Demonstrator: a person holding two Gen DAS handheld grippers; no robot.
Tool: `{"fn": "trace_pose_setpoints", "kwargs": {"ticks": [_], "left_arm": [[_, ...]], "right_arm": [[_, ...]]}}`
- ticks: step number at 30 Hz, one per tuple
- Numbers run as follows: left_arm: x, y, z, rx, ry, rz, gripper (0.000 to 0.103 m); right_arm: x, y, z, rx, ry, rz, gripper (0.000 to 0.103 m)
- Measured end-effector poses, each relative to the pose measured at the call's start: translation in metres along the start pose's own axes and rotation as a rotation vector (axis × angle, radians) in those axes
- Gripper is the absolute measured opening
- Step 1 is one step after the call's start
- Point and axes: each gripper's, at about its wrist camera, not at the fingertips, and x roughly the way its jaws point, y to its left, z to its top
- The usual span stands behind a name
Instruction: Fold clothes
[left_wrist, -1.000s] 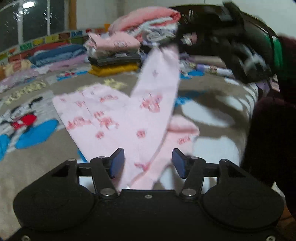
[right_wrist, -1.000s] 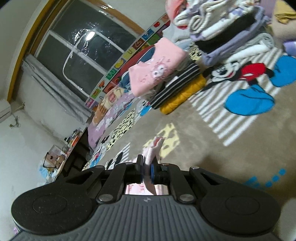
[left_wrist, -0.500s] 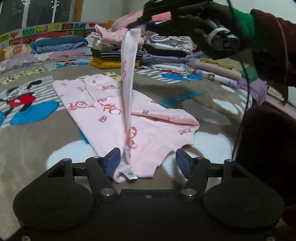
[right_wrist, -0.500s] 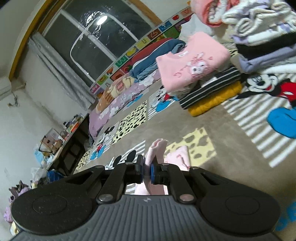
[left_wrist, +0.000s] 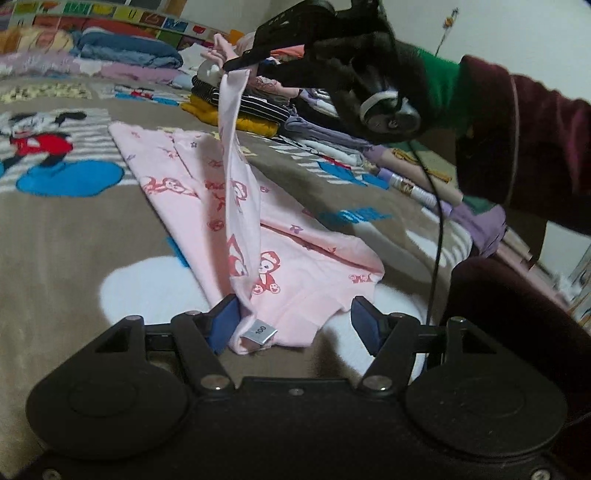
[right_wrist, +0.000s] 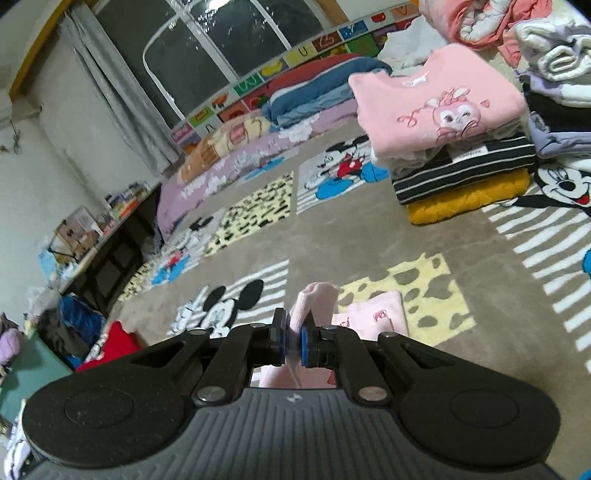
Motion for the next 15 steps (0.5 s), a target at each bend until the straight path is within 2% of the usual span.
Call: {"fn": "trace_pose_setpoints", "kwargs": {"ticks": [15], "left_arm": [[-0.001, 0.008, 0.001, -0.03, 0.01, -0.059, 0.068]], "right_arm": [[0.076, 0.032, -0.017, -0.139, 0.134, -0.089, 0.009]]}}
